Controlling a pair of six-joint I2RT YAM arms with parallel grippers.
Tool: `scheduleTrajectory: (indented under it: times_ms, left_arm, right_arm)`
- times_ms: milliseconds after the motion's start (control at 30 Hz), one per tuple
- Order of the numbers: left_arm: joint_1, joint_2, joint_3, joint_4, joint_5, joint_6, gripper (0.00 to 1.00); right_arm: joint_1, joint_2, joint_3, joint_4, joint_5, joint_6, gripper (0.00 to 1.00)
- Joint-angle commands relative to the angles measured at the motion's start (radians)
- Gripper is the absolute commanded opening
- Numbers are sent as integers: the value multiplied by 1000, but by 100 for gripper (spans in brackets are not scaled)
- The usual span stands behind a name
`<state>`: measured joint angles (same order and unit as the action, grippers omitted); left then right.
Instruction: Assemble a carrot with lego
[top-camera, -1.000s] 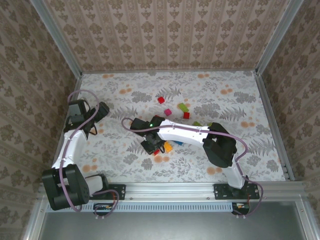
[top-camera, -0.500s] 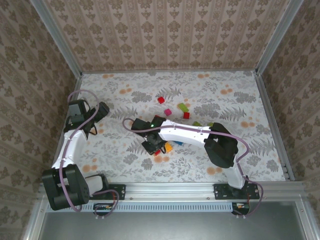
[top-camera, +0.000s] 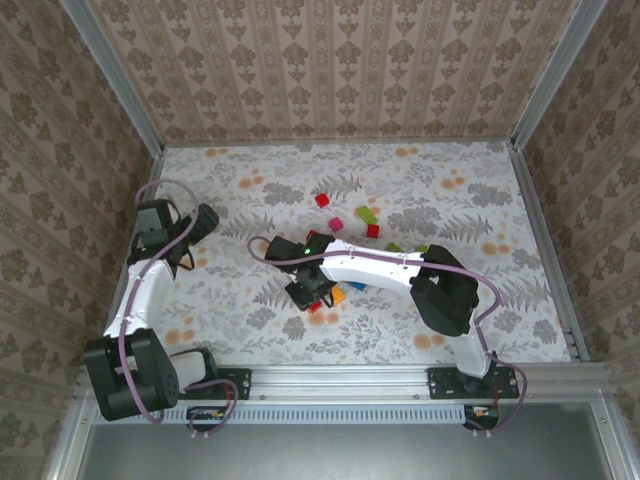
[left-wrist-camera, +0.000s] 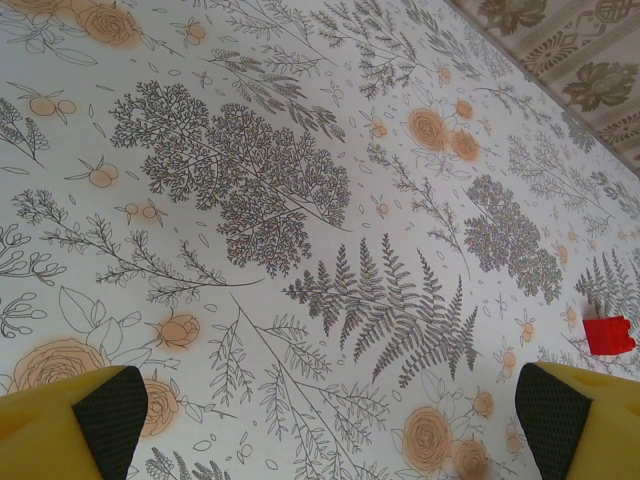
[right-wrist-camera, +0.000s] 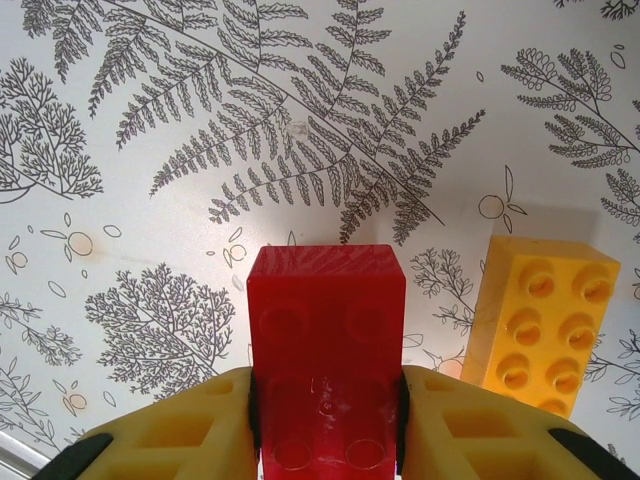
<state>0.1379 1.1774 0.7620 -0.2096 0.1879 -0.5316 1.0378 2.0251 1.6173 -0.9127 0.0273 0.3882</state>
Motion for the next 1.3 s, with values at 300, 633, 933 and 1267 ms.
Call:
scheduleTrajectory:
  times_ms: [300, 633, 933, 1267]
  left_arm:
    - [-6, -2, 31, 3, 13, -6, 99]
    - [-7, -1, 30, 1, 15, -5, 99]
    - [-6, -1, 33, 3, 15, -4, 99]
    - [-7, 1, 33, 1, 15, -2, 99]
  right_arm:
    - [1, 98, -25, -36, -64, -13, 35]
    - [-8, 209, -24, -45, -91, -42, 35]
    - [-19, 179, -35, -30, -109, -49, 35]
    - [-21, 91, 38, -75, -53, -80, 51]
